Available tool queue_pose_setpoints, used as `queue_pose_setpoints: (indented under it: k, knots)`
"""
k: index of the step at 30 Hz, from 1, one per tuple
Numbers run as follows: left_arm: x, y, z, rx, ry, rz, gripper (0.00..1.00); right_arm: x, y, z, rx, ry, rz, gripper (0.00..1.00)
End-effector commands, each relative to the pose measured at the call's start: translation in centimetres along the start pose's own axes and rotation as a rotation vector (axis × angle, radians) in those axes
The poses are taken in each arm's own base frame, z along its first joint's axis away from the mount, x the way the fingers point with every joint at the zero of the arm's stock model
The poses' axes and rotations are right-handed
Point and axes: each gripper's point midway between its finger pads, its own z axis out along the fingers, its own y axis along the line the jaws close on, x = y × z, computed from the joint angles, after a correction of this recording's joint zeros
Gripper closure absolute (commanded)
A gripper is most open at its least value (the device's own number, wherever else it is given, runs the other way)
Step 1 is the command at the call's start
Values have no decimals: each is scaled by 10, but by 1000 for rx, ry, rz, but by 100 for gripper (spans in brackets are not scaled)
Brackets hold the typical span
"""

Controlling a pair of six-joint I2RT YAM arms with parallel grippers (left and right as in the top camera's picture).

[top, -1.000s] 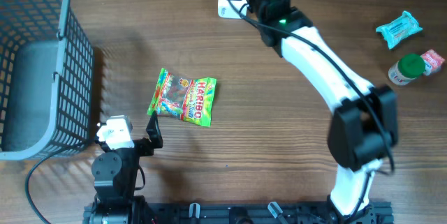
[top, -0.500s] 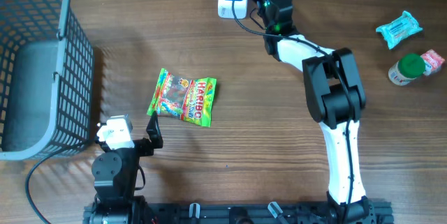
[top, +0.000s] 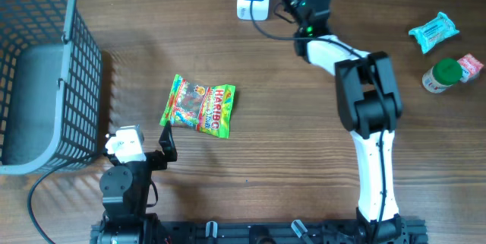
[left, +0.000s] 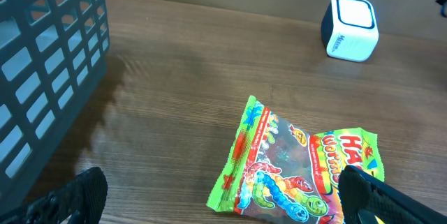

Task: Scan the item barcode
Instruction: 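Carry the Nescafe stick to the far right and release it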

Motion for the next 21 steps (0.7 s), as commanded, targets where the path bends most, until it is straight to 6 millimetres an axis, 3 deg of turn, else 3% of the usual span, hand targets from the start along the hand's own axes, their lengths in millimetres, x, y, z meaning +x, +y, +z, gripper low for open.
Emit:
queue_pose_setpoints:
  k: [1,3,6,10,11,12,13,14,15,19,21]
  knots:
    - [2,-3,1,15,2,16,0,-53,2,-12,63,84,19,96]
    - [2,-3,1,15,2,16,0,-64,-23,-30,238,156,-16,95]
    - [2,-3,1,15,2,16,0,-86,-62,-79,562,233,-73,96]
    - [2,-3,1,15,2,16,0,-136,-62,-149,792,274,-96,96]
    - [2,-3,1,15,2,16,0,-167,-64,-184,912,226,-88,96]
    - [2,-3,1,15,2,16,0,-184,-68,-207,999,190,-87,96]
    - [2,-3,1,15,2,16,0,-209,-75,-245,1137,134,-92,96]
    - [2,-3,1,15,2,16,0,-228,-82,-286,1288,79,-83,96]
    - [2,-3,1,15,2,16,0,-245,-90,-341,1492,12,-61,96]
    - [2,-3,1,15,2,16,0,-259,-108,-476,1917,-123,73,96]
    - [2,-3,1,15,2,16,0,-254,-121,-530,2023,-179,175,96]
